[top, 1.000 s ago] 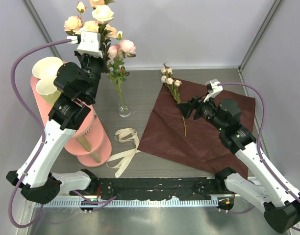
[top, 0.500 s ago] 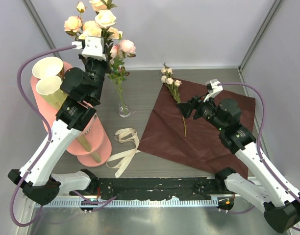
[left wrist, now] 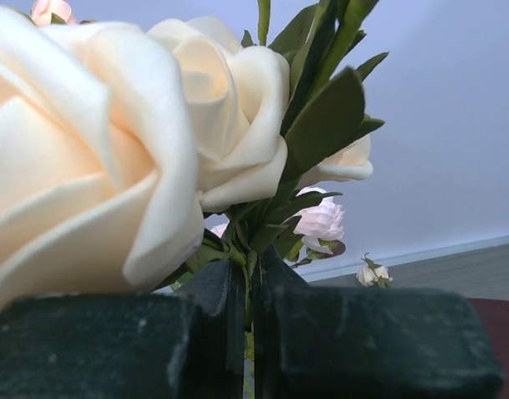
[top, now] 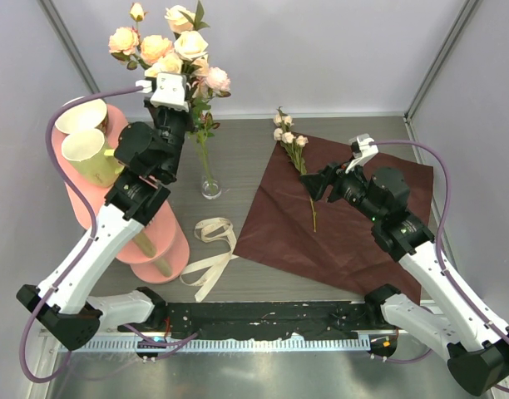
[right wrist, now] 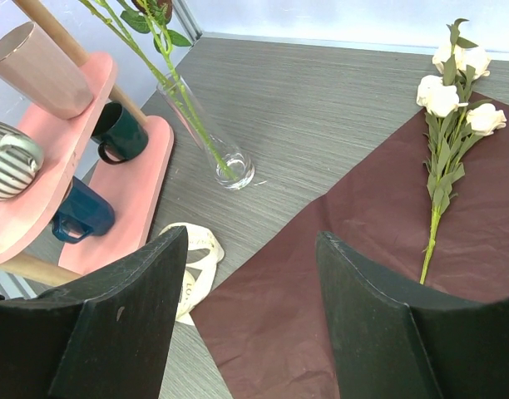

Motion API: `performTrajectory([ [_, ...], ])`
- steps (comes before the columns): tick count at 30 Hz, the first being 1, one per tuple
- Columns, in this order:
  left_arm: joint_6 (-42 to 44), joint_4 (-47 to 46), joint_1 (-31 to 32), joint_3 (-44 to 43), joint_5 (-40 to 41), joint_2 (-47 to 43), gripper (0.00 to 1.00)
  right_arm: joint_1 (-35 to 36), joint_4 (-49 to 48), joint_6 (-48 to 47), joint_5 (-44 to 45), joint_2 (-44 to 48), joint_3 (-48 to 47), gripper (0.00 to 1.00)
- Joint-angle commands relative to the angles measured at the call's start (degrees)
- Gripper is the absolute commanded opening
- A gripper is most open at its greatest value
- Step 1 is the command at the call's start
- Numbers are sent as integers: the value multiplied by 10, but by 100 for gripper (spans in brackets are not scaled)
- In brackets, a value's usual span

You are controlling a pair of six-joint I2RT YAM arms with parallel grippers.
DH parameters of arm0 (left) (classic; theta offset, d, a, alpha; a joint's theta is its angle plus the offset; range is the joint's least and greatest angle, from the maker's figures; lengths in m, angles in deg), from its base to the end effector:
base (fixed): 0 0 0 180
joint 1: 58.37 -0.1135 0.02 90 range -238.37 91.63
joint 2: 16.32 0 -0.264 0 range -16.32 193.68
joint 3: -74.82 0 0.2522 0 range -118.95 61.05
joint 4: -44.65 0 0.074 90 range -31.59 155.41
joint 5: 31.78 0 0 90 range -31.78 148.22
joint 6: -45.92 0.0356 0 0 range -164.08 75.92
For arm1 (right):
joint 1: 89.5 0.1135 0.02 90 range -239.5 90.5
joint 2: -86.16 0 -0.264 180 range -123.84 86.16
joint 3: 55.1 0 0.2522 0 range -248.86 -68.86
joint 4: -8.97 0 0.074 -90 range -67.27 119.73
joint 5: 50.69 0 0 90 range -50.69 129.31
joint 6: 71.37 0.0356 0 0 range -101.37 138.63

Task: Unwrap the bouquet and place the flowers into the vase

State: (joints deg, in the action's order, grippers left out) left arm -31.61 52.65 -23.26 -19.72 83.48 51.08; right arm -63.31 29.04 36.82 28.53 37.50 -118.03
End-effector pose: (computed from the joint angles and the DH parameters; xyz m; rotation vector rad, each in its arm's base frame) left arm 0.2078 -0.1275 0.5071 0.1395 1.2623 -0.0681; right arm 0.1751 0.0936 0.3629 -0.2660 1.7039 0.7365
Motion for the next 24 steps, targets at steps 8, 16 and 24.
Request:
performTrajectory([
  [8, -9, -51, -2, 36, 7, -14, 0, 1, -36, 4, -6, -1, -5, 68],
  [16, -22, -79, -2, 91, 19, -20, 1, 2, -41, 11, -5, -6, 8, 68],
  [24, -46, -91, -2, 145, 28, -35, 4, 2, -52, 20, -5, -28, 24, 68],
])
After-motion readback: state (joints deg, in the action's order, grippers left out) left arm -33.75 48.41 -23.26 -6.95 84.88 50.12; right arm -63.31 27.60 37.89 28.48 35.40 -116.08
